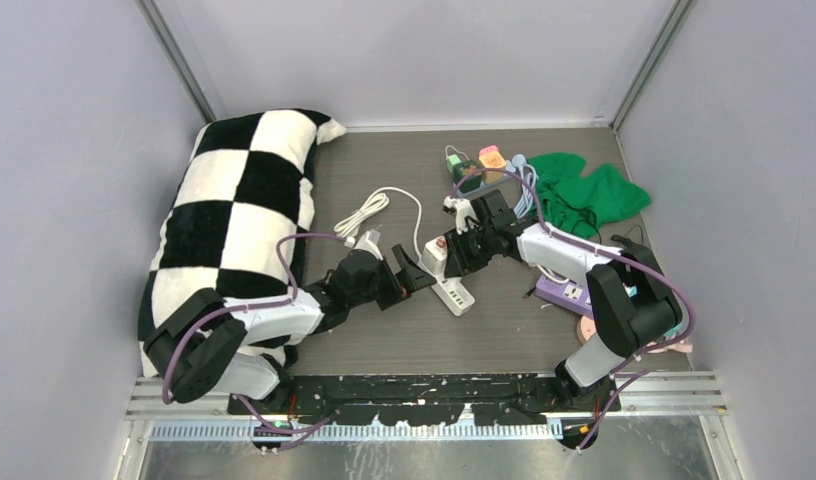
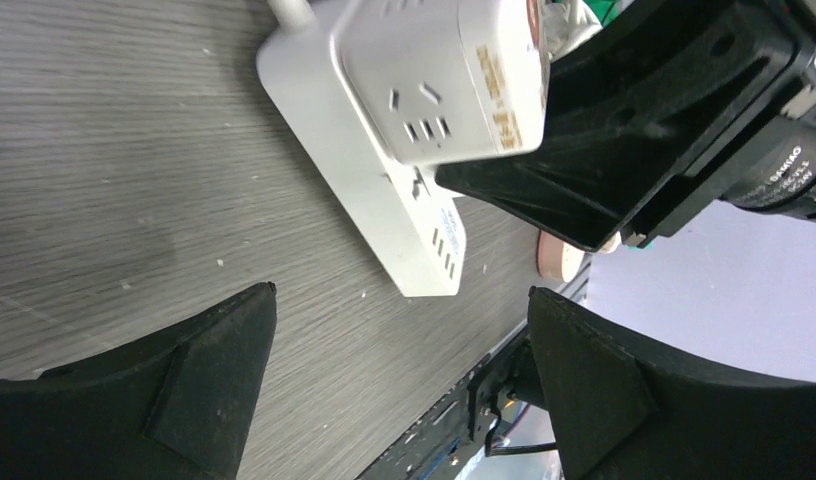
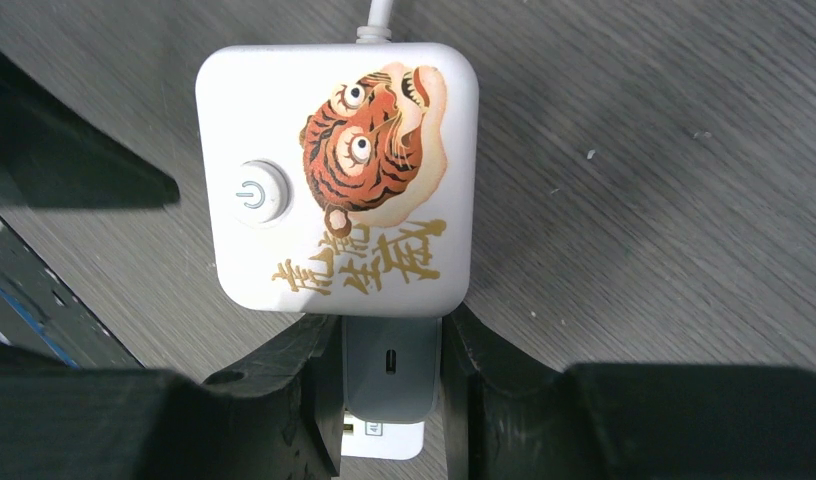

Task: Pull the plug off the socket
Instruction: Remove the plug from the socket.

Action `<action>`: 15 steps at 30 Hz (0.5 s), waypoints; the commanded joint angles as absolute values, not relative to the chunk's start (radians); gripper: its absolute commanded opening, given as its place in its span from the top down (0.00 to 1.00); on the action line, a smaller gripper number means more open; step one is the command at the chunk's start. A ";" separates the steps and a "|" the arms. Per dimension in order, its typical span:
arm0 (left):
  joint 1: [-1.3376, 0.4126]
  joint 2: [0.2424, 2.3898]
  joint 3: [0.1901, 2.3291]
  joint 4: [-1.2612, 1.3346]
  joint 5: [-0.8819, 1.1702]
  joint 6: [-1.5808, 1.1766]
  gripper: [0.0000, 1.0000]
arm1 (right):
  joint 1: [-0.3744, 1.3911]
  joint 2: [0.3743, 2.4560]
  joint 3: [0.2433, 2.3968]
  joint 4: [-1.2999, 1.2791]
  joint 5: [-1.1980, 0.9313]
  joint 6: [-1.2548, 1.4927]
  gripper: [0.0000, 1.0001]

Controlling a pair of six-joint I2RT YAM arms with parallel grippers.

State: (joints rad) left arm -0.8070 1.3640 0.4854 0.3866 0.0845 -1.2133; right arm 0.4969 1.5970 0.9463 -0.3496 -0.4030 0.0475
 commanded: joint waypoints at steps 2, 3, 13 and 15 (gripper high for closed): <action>-0.838 1.464 0.485 0.576 0.112 -1.305 0.11 | 0.485 1.636 0.949 -0.237 -0.349 0.238 0.99; -0.843 1.487 0.491 0.594 0.122 -1.310 0.12 | 0.483 1.638 0.947 -0.227 -0.353 0.259 0.99; -0.869 1.610 0.511 0.652 0.131 -1.329 0.14 | 0.449 1.654 0.930 -0.175 -0.428 0.341 0.99; -0.870 1.640 0.525 0.679 0.140 -1.324 0.18 | 0.447 1.658 0.930 -0.173 -0.440 0.342 0.99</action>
